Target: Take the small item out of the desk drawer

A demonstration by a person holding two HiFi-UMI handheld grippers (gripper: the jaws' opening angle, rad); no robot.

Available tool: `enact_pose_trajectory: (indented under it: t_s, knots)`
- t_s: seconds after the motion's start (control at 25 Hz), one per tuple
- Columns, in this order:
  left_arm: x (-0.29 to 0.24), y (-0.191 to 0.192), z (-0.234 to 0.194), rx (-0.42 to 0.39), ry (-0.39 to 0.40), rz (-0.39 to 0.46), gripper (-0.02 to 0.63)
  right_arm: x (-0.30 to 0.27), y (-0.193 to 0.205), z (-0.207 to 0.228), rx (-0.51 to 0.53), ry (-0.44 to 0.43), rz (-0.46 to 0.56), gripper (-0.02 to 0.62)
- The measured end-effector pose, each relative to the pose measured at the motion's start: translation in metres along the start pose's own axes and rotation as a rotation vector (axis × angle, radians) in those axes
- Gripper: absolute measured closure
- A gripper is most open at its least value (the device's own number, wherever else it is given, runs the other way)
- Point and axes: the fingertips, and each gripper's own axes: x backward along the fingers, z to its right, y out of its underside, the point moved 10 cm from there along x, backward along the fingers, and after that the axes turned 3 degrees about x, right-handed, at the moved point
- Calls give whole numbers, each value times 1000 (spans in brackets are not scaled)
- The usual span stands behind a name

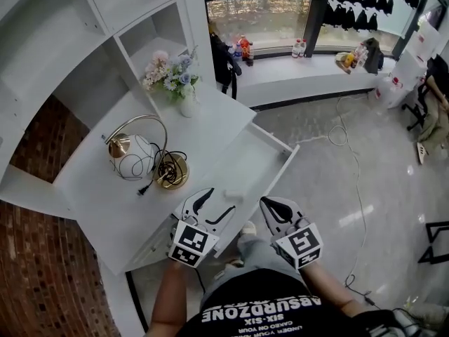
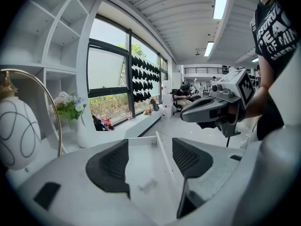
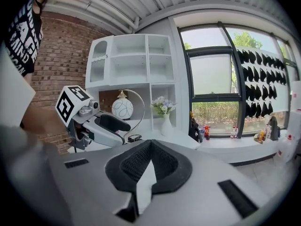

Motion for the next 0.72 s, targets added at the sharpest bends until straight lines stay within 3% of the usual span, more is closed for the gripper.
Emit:
enact_pose_trajectory:
  t_s: [0.72]
  knots:
    - [-67,28,-27,21,67,-153,331,-27,9,41,-47,14,-52,597]
